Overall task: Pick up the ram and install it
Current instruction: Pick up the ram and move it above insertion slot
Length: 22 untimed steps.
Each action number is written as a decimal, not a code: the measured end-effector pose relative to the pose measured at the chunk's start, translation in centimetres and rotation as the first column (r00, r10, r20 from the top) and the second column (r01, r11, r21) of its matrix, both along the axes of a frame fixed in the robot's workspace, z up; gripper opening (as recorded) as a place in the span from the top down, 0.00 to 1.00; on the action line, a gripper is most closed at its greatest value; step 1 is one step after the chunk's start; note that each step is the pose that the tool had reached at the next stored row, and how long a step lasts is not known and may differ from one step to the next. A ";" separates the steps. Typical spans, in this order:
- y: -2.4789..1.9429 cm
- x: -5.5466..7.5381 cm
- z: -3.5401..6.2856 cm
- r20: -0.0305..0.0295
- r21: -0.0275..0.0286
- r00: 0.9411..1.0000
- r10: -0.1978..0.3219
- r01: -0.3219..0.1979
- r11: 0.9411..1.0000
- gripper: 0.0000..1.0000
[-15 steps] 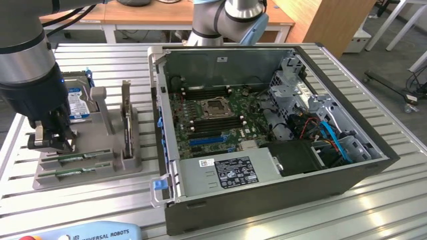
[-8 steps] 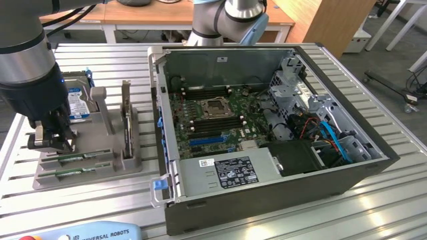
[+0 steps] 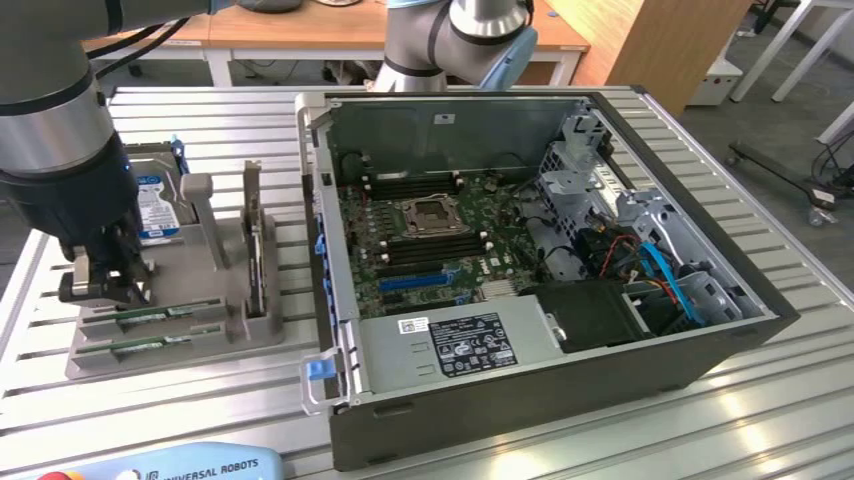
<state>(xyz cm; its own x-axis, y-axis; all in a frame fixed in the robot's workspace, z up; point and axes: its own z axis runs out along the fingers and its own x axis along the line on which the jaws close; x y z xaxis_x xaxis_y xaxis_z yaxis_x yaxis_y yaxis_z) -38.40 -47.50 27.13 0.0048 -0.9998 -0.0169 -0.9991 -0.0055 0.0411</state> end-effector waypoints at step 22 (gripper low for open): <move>-0.48 0.0 -1.73 0.000 0.000 1.000 0.000 0.000 1.000 0.63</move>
